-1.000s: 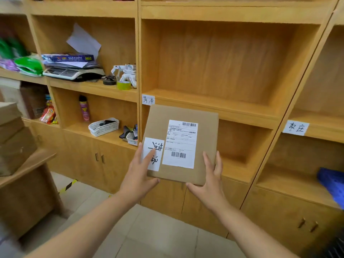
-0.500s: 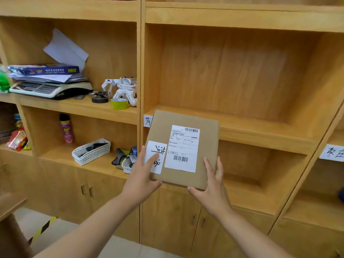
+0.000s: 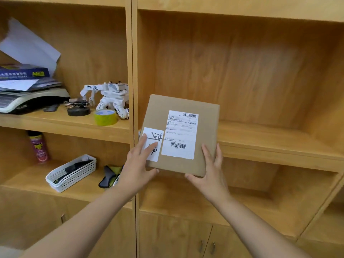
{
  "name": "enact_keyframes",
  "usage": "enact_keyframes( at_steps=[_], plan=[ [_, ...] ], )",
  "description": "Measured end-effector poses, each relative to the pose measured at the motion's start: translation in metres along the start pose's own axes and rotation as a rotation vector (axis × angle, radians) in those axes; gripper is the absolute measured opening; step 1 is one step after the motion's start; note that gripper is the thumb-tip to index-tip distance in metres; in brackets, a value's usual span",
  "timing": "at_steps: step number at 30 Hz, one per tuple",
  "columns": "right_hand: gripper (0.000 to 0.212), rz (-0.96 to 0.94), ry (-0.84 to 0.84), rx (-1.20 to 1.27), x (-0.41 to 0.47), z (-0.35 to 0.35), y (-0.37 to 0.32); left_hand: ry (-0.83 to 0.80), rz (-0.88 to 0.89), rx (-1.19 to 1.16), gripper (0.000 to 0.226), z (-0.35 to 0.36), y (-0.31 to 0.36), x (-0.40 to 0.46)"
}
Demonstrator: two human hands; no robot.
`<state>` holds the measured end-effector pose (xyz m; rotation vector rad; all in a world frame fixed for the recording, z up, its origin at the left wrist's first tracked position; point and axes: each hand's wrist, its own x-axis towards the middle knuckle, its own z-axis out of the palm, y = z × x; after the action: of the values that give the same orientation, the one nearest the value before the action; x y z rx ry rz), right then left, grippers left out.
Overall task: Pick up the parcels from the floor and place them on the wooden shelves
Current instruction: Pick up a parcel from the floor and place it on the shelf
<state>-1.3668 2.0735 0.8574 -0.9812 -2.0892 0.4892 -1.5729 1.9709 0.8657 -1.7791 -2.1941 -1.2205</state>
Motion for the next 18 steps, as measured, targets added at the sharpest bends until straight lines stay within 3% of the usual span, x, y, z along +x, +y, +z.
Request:
enact_keyframes(
  at_steps=[8, 18],
  plan=[
    [0.097, -0.044, -0.013, 0.041, 0.091, 0.019, 0.019, 0.045, 0.038, 0.083, 0.069, 0.006, -0.019, 0.075],
    [0.074, -0.046, 0.059, -0.083, 0.147, 0.02, 0.015, 0.11, 0.051, 0.154, 0.053, 0.018, -0.035, 0.123]
  ],
)
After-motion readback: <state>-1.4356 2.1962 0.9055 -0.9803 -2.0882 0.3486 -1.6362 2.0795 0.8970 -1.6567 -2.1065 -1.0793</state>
